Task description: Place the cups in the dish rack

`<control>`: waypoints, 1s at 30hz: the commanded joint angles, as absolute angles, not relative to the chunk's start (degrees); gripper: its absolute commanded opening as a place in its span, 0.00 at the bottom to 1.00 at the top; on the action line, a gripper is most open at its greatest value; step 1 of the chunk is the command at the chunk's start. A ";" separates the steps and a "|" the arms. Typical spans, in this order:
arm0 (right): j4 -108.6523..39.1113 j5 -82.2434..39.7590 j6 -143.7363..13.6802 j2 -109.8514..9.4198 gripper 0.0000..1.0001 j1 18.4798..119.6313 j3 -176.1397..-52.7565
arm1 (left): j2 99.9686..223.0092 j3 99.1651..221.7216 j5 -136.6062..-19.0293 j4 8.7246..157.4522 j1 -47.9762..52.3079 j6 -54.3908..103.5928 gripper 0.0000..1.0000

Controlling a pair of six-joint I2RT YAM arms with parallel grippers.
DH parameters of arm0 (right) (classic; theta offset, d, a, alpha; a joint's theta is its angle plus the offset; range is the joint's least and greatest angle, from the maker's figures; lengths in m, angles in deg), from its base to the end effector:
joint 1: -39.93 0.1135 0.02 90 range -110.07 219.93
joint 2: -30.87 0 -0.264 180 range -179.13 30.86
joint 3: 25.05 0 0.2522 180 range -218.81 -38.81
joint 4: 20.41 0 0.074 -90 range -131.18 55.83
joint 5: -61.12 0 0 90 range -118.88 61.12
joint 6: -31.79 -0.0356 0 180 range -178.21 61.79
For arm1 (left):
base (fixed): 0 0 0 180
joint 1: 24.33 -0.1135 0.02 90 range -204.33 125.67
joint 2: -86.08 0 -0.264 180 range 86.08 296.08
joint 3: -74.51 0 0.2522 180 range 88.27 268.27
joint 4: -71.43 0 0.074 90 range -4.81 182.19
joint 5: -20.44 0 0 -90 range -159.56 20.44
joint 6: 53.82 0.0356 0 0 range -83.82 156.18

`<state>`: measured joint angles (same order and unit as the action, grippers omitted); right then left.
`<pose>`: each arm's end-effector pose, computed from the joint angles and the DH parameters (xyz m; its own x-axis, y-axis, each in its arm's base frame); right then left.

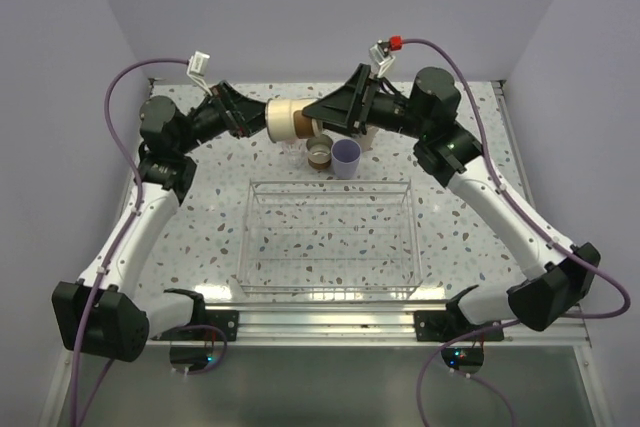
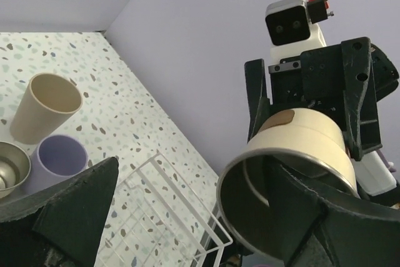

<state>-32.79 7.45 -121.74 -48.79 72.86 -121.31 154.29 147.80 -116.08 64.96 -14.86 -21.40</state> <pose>0.2544 0.1899 0.4528 -0.8084 0.3356 -0.4835 -0.4715 0.1224 0.8733 0.2618 -0.0699 0.4007 -0.5816 -0.4919 -0.6479 0.6034 0.2734 -0.7492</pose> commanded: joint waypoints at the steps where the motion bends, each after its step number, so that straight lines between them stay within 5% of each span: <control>1: -37.16 6.19 -117.72 -43.76 0.00 69.47 -123.81 | 152.35 152.34 -113.25 75.67 -15.46 -12.97 1.00; 7: -42.60 7.24 -116.40 -39.28 0.00 60.60 -122.40 | 152.09 155.95 -100.80 91.40 -15.54 -5.41 1.00; 12: -63.85 0.31 -99.90 -37.78 0.00 58.83 -128.37 | 147.10 154.64 -89.97 94.16 -15.54 0.14 1.00; 21: -87.07 -16.57 -83.88 -35.67 0.00 58.83 -130.04 | 153.58 161.22 -97.67 103.30 -15.54 6.38 1.00; 30: -95.52 -27.73 -82.03 -34.97 0.00 60.93 -123.99 | 158.23 163.42 -89.87 107.51 -15.28 10.24 1.00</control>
